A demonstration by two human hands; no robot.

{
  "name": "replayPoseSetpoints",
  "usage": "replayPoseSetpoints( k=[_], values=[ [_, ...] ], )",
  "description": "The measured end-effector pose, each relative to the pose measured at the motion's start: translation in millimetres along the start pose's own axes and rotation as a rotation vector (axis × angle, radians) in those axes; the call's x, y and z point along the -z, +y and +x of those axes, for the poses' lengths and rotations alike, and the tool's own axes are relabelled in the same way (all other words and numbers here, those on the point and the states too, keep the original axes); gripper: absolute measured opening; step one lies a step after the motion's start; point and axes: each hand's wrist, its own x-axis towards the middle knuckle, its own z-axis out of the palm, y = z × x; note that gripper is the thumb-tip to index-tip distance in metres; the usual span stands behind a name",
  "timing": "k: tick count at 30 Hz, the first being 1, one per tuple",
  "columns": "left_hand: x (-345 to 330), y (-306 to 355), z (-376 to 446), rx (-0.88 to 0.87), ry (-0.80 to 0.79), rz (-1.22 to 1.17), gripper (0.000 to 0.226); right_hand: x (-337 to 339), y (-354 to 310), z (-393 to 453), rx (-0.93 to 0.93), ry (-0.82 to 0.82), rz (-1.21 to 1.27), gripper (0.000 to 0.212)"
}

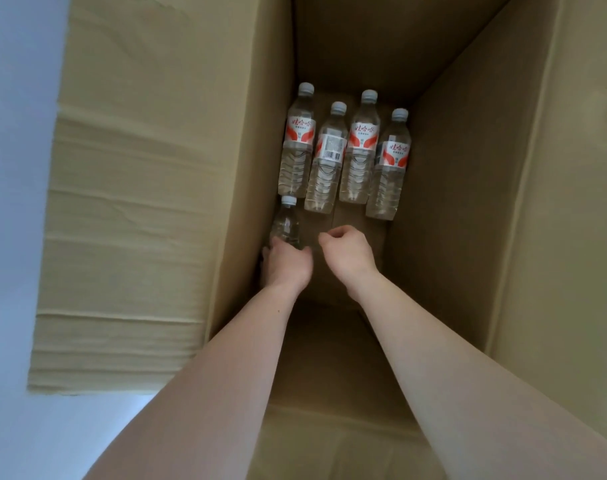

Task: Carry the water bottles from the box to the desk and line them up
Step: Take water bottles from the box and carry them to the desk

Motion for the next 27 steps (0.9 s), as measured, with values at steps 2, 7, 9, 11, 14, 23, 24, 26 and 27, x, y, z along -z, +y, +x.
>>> replayPoseSetpoints(
  k=[2, 7, 9, 11, 14, 23, 24, 26, 27],
  values=[
    [-3.8, 0.7, 5.5, 0.021, 0.014, 0.003, 0.071, -2.0, 0.8, 5.2, -0.014, -0.001, -0.015, 0.025],
    [-10.7, 4.3, 20.3, 0.091, 0.013, -0.101, 0.074, -3.6, -3.6, 12.6, -0.046, -0.008, -0.051, 0.030],
    [-14.9, 4.8, 25.5, 0.121, 0.021, -0.106, 0.075, -4.2, -5.5, 15.3, -0.050, -0.013, -0.060, 0.030],
    [-21.9, 5.0, 30.8, 0.144, 0.043, -0.095, 0.078, -4.9, -6.4, 19.6, -0.048, -0.012, -0.069, 0.026],
    [-30.4, 5.9, 35.9, 0.164, 0.088, -0.069, 0.083, -6.9, -8.2, 27.7, -0.041, -0.015, -0.080, 0.020],
    [-42.6, -2.8, 56.3, 0.126, 0.111, -0.025, 0.086, -9.6, -2.3, 42.8, -0.078, -0.009, -0.066, 0.025],
    [-42.1, -3.2, 61.2, 0.128, 0.105, -0.029, 0.083, -9.8, -1.2, 44.6, -0.085, -0.009, -0.063, 0.024],
    [-42.7, -3.5, 69.6, 0.131, 0.100, -0.036, 0.076, -10.0, 0.0, 48.5, -0.096, -0.007, -0.056, 0.024],
    [-44.3, -3.5, 72.4, 0.135, 0.100, -0.037, 0.076, -10.0, 0.3, 50.8, -0.098, -0.005, -0.055, 0.024]
  ],
)
